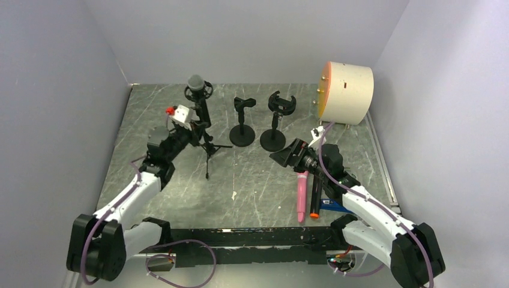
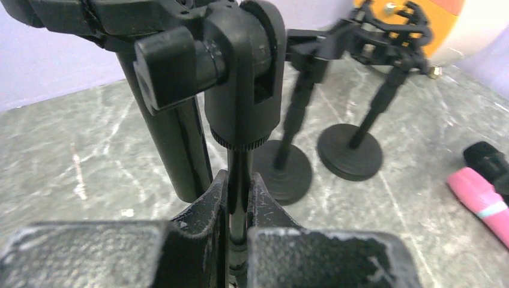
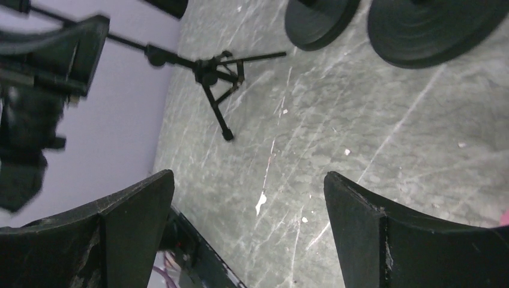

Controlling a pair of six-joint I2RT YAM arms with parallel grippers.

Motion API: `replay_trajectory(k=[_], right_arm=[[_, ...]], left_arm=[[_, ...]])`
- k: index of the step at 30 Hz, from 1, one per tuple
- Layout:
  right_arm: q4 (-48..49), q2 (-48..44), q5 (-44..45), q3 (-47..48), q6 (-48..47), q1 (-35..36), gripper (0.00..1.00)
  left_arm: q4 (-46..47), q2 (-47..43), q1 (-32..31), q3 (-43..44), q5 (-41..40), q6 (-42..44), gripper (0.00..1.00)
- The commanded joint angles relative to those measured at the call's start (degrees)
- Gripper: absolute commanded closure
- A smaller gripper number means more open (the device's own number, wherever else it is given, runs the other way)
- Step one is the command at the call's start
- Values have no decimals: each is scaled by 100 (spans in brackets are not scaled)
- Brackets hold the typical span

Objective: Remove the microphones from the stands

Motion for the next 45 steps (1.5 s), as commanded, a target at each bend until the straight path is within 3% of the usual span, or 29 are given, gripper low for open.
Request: replay_trajectory(k=[1,14,21,25,29,34,42,45], right_arm=[[-148,-283,434,-87,826,-165,1],[1344,-286,-452,-790,1131,-189,1],[1750,-320,-582,-1037,1384,-174,12],[1381,-234,-653,-850,1398,-164,16],[841,-48,-649,-553,1200,-43,19],[1432,148,-608,-620,1462,306,25],[1734,347,-272,-614,1498,747,24],[1817,272,-258,-674,1471,755,20]], left_arm=[[83,-517,-885,-335,-893,-425,97],[-408,-1438,-3053,-747,-2714,-439,97],[-235,-1298,-4539,-781,-4194,-435,97],[32,-854,-5371,-636,-4937,-269,97],[282,-471,-5785,-497,-5317,-147,97],[35,-382,-5874,-361,-5271,-177,79],[-1131,-1111,-5859,-278,-4738,411,21],[-1888,-1621,-5721,-219,-4224,839,12]])
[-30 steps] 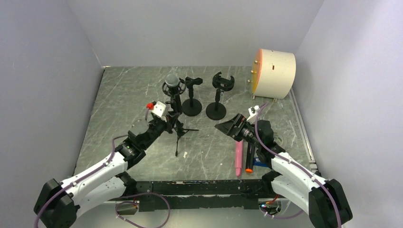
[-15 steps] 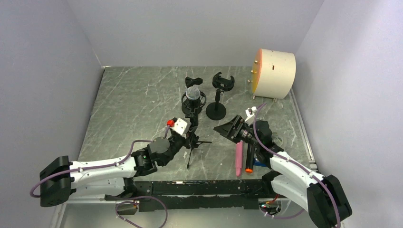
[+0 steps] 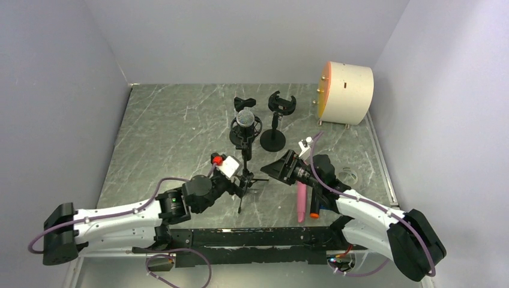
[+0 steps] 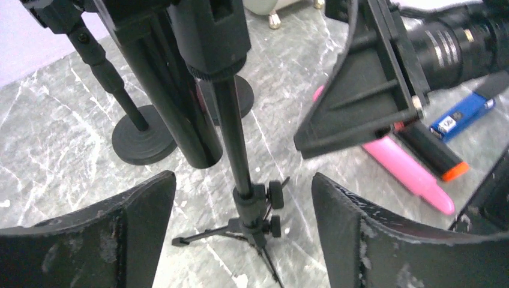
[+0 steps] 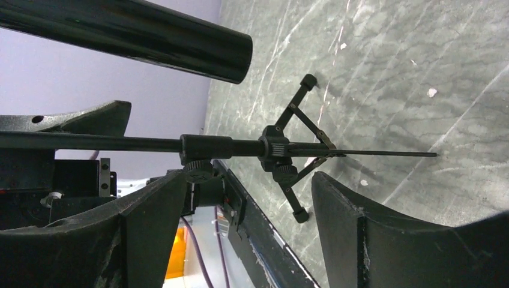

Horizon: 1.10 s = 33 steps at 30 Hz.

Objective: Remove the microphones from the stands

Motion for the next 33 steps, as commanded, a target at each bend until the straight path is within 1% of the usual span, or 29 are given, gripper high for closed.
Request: replay_trajectory(k=[1,3,5,9,11,15,19,26,30,33], right_arm=[[578,-125,166,91,-8,34,19],[601,-216,232,37,-6,34,16],[597,-292,338,-3,73,34,12],[586,-342,213,72,1,34,11],[772,-346,166,22,58,42,11],[1137,-326,27,-89,166,43,11],[1322,-286,2,-204,265,43,12],[1841,-221,-201,-398,326,67,12],[1777,-139,-313,-351,289,93,11],[1815,-98,-343,-348,289,104,11]], left_arm=[[-1119,-771,234,258,907,654,10],[-1248,-1105,619,238,1491,663,9],[-1226,-1338,1129,236,2249,555,9],[-855,-1399,2036,273,4025,181,10],[-818,-1214,2307,375,4623,133,11],[-738,-719,2502,535,5314,190,13],[-306,-471,2602,586,5714,98,16],[-46,-275,2728,635,5633,-43,24],[323,-274,2803,463,5539,-219,25],[368,-251,2835,439,5611,-234,28]])
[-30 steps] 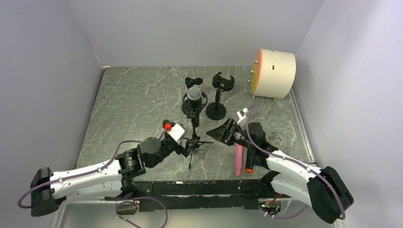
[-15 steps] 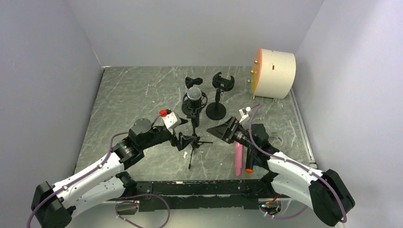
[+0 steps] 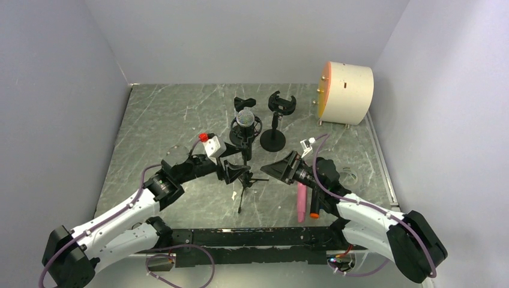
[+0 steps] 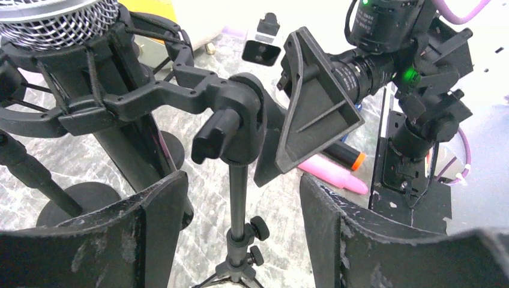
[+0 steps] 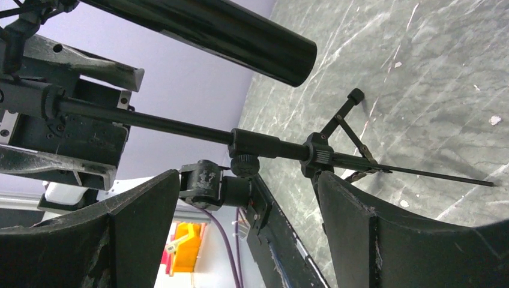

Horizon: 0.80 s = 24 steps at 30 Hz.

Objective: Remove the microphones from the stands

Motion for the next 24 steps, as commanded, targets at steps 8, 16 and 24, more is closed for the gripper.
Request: replay_trajectory(k=[8,16,24], right_arm=[[830,184,-141,9,118,163,12],[985,287,130,-22,237,358,18],[795,237,223,35,246,389,23]], left_arm=[[708,-5,55,-92,-17,-234,39],[753,-44,53,-180,-55,-245,45],[1135,175,56,-158,19,-349,38]])
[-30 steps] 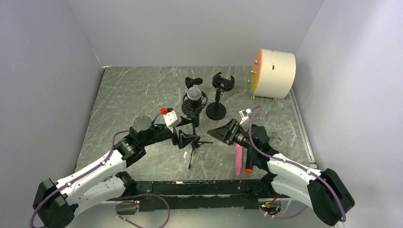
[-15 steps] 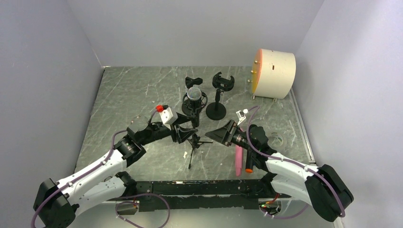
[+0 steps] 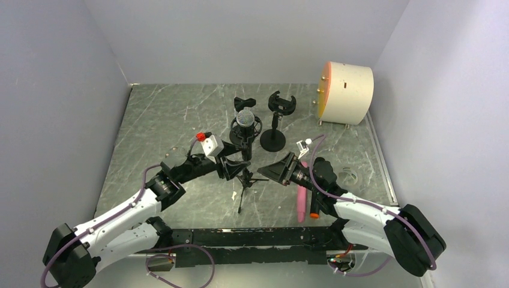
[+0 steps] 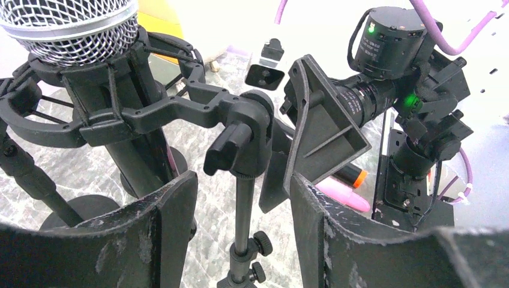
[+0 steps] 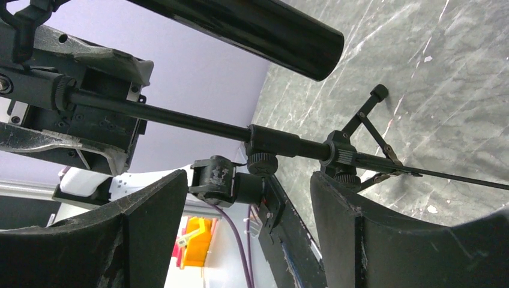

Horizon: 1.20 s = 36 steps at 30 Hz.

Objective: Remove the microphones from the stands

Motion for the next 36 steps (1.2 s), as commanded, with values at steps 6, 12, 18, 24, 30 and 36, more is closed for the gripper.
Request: replay_trajectory(k=[6,12,18,24,30,36], right_arm=[[105,172,83,255,212,82,27],[393,585,-43,483,343,265,31],[746,1064,25,595,508,533,36],[1294,1541,-41,563,787,535,53],[1352,1642,-74,599,779,535,66],[1049,1542,-57,649,603,540,78]], left_arm=[[581,350,20,125,219,-41,49],[410,302,16,198,106,-15,62],[77,383,17,386,232,173,66],[342,485,21,387,302,107,73],[-57,611,20,569,380,273,79],[52,733,15,604,530,198,77]])
